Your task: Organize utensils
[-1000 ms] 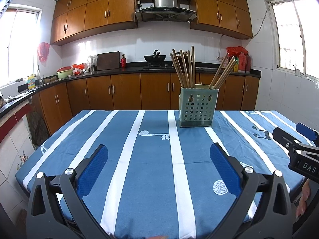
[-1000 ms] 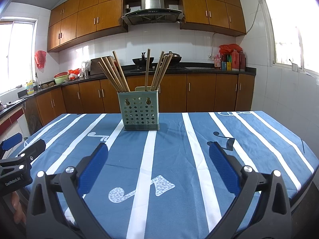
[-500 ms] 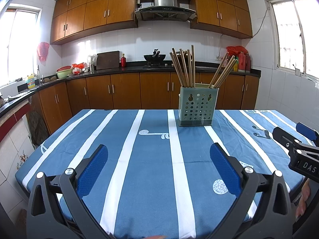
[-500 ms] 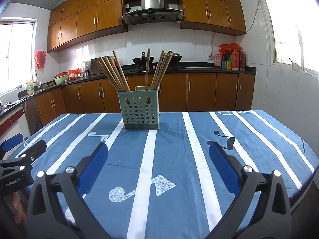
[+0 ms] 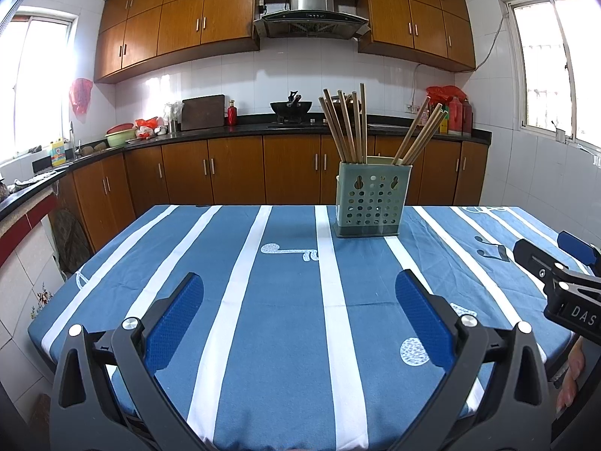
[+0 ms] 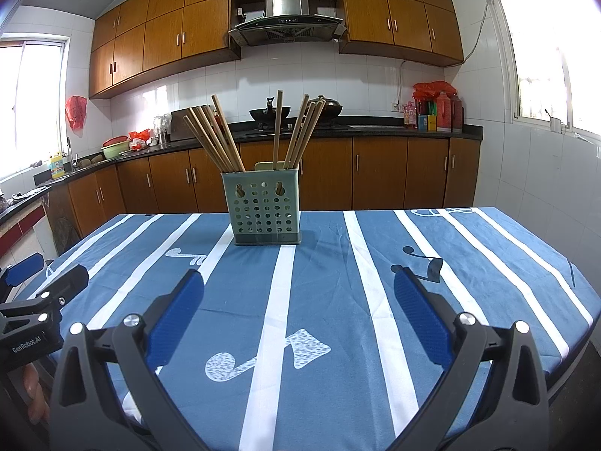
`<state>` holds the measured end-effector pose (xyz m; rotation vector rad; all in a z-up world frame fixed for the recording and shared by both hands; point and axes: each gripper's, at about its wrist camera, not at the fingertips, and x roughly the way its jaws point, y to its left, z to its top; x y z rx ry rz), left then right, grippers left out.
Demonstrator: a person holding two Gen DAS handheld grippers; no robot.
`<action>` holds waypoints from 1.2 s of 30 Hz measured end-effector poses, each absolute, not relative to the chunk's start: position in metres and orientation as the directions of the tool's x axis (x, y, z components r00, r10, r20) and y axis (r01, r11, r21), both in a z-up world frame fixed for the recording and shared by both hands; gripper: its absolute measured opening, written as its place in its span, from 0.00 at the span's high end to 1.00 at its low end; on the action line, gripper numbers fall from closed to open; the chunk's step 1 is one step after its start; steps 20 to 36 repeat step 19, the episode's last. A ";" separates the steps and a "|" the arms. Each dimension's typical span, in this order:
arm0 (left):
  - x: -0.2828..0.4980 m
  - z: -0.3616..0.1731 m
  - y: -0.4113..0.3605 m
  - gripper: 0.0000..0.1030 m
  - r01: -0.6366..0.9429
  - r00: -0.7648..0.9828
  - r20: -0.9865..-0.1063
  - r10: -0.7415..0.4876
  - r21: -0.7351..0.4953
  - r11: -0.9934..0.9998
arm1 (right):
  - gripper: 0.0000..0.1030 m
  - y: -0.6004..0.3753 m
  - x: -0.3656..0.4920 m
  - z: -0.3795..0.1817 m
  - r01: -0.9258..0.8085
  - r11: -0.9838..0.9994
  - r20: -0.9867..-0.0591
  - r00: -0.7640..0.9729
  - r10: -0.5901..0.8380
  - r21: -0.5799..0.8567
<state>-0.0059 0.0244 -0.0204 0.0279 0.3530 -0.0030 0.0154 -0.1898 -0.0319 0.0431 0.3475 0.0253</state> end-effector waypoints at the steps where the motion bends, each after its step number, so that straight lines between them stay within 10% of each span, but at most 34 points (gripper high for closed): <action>1: -0.006 -0.020 0.024 0.02 0.008 0.938 -0.346 0.002 0.027 1.000 | 0.04 -0.190 0.015 -0.033 -0.017 0.999 -0.340 0.940 0.032 0.047; 36: -0.007 -0.028 0.025 0.02 0.003 0.935 -0.355 0.002 0.012 1.000 | 0.04 -0.189 0.015 -0.033 -0.016 0.999 -0.340 0.940 0.032 0.049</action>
